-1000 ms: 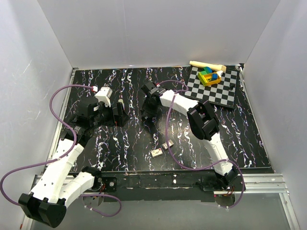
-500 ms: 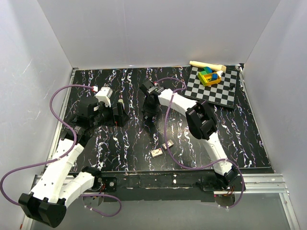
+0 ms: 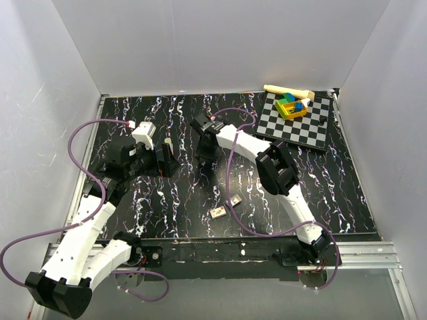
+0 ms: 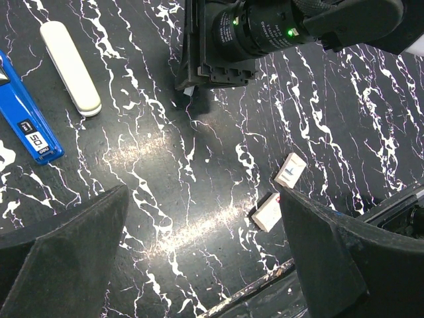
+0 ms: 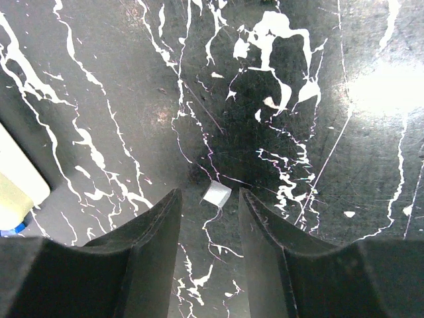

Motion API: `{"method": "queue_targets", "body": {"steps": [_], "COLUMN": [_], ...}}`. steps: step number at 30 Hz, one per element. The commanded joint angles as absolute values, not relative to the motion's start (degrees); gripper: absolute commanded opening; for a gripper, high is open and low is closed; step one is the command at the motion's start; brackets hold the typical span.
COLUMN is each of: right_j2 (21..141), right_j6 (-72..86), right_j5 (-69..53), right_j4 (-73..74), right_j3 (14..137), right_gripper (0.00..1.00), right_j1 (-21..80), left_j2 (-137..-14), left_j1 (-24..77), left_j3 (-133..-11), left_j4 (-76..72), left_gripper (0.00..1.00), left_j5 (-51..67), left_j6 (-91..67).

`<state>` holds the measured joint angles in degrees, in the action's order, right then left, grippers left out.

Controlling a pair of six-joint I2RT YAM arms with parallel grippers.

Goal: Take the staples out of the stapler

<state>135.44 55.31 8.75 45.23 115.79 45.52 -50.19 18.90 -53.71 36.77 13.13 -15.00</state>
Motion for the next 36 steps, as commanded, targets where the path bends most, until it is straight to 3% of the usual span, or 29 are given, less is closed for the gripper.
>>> {"method": "queue_targets", "body": {"steps": [1, 9, 25, 36], "right_j2": [138.2, 139.4, 140.7, 136.1], "right_j6": [55.8, 55.8, 54.0, 50.8], "right_j5": [10.5, 11.3, 13.3, 15.3], "right_j4": [49.0, 51.5, 54.7, 54.7], "right_j3": [117.7, 119.9, 122.6, 121.1], "right_gripper": [0.48, 0.37, 0.26, 0.15], "right_j1": [46.3, 46.8, 48.1, 48.3], "left_j2": [-48.3, -47.5, -46.4, -46.3], "left_j1": [19.1, 19.1, 19.5, 19.6], "left_j3": [-52.9, -52.6, -52.4, -53.3], "left_j4": [35.4, 35.3, 35.2, 36.1], "left_gripper": [0.98, 0.98, 0.98, 0.98], "left_j5": [14.1, 15.0, 15.2, 14.8], "left_j6": [-14.7, -14.9, -14.9, -14.9]}}
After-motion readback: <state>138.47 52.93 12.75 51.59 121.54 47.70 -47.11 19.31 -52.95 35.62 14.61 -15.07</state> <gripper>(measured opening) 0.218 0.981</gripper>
